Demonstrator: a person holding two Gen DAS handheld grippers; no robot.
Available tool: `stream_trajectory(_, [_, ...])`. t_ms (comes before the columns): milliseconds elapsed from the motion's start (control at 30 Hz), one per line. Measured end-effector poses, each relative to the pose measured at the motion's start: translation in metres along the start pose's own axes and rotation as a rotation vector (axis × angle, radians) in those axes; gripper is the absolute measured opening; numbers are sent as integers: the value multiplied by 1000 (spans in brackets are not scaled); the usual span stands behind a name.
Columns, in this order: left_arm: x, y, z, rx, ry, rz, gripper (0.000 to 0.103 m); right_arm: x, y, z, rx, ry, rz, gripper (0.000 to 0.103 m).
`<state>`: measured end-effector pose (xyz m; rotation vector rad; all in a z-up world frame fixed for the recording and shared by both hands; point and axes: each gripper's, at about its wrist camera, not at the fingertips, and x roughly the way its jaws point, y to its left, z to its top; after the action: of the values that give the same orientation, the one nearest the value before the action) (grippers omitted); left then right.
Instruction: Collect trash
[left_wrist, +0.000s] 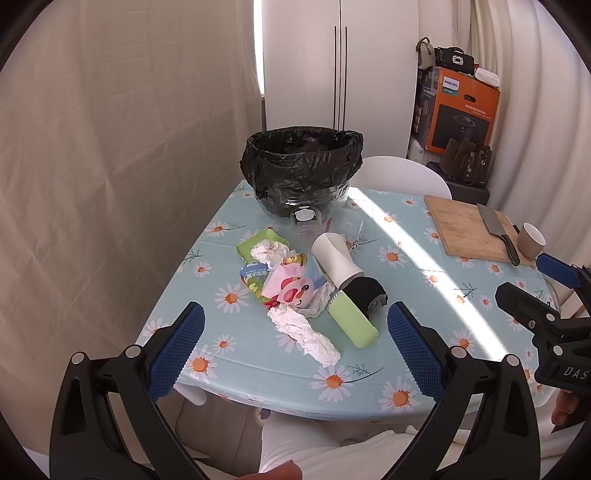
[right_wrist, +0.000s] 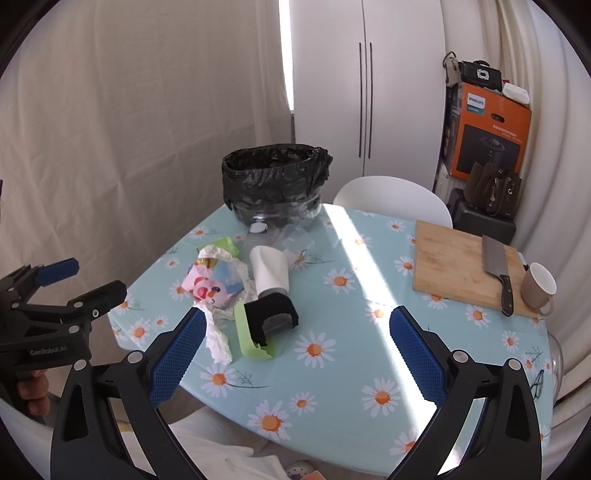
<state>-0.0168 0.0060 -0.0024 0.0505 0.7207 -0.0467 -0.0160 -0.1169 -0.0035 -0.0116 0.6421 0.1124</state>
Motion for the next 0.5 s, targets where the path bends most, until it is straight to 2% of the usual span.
stream_trajectory(500, [2, 6, 4, 0, 6, -7, 97, -3, 3, 0, -6, -5, -5, 95])
